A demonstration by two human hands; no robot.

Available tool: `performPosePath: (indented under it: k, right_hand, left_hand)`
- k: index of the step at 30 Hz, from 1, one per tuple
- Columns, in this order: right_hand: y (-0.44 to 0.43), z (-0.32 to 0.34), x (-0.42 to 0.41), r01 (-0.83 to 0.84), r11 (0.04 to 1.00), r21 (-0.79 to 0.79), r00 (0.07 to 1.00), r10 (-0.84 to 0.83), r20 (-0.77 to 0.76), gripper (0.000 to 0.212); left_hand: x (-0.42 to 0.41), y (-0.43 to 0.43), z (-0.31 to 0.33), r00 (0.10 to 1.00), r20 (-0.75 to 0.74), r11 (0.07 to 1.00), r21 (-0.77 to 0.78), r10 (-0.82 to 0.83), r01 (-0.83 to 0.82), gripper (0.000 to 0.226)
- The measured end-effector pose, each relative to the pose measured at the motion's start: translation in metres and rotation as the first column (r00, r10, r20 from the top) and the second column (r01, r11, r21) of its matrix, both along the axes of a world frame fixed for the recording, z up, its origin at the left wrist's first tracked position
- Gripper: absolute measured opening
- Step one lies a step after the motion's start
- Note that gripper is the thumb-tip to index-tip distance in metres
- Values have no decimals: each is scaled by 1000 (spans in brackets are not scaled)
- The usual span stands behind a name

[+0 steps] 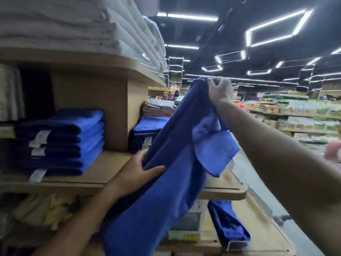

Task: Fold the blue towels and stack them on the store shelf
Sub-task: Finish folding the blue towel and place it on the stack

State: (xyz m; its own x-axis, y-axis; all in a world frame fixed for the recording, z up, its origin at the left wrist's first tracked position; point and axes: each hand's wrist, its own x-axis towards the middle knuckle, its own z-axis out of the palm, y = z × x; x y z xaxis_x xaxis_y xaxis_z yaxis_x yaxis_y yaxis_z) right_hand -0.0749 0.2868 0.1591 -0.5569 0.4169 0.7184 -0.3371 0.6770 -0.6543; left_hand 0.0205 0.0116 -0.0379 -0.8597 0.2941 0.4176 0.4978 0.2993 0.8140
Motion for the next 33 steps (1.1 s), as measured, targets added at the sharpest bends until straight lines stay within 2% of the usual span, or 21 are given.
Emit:
performPosePath:
  k: [2, 4, 6, 7, 9, 11, 13, 15, 17, 18, 20, 21, 23, 25, 27, 30, 33]
  right_hand:
    - [-9, -35, -23, -73, 996, 43, 987, 66, 146, 29]
    - [-14, -74, -41, -194, 971, 141, 897, 118, 425, 52]
    - [-15, -109, -50, -292, 904, 311, 755, 18, 656, 75]
    - [-15, -123, -52, -322, 863, 389, 726, -38, 687, 80]
    - [-15, -140, -48, -316, 810, 494, 766, -89, 636, 72]
    - [-17, -148, -29, -321, 782, 535, 829, -41, 558, 44]
    - [-20, -155, 1, -361, 802, 476, 855, 81, 513, 10]
    - [-24, -168, 35, -443, 802, 401, 837, 209, 506, 19]
    - [-28, -182, 72, -549, 756, 357, 771, 294, 565, 27]
    - [-27, -188, 87, -588, 709, 390, 747, 290, 599, 32]
    - [-19, -197, 104, -572, 631, 524, 769, 191, 610, 37]
    - [-15, -195, 106, -525, 621, 582, 800, 128, 586, 37]
    - [-3, -187, 103, -419, 619, 664, 836, -23, 549, 43]
    - [10, -179, 95, -339, 583, 739, 824, -196, 532, 46]
    - [22, -177, 88, -283, 537, 795, 810, -310, 498, 45]
    - [25, -175, 85, -255, 514, 819, 806, -355, 474, 34]
    - [18, -177, 88, -216, 460, 861, 844, -355, 401, 26]
  left_hand:
    - [-7, -9, -9, 999, -10, 999, 23, 41, -41, 25]
    - [-14, -14, -11, 1000, 7, 995, 95, 19, -20, 21]
    - [-18, -16, -9, 1000, 0, 995, 99, 17, -17, 38]
    - [-20, -17, -10, 1000, 3, 995, 102, 17, -17, 41]
    - [-27, -20, -14, 999, 22, 991, 125, 35, -37, 29]
    - [-32, -23, -16, 996, 91, 977, 209, 25, -44, 11]
    - [-35, -25, -15, 968, 238, 916, 400, -82, -21, 10]
    - [-35, -26, -12, 898, 398, 835, 546, -185, -70, 23]
    - [-35, -30, -11, 856, 436, 809, 586, -278, -36, 24]
    - [-33, -32, -9, 846, 429, 808, 589, -317, 5, 24]
    - [-26, -39, -4, 811, 418, 801, 591, -409, 99, 38]
    - [-24, -43, -1, 798, 415, 801, 583, -436, 135, 45]
    - [-19, -50, 4, 811, 443, 848, 518, -383, 117, 52]
    - [-11, -56, 6, 816, 487, 887, 457, -313, 68, 52]
    - [-1, -64, 4, 816, 495, 918, 382, -298, 103, 52]
    - [19, -70, -5, 843, 487, 968, 204, -228, 144, 50]
    - [39, -71, -19, 859, 494, 991, 90, -132, 100, 47]
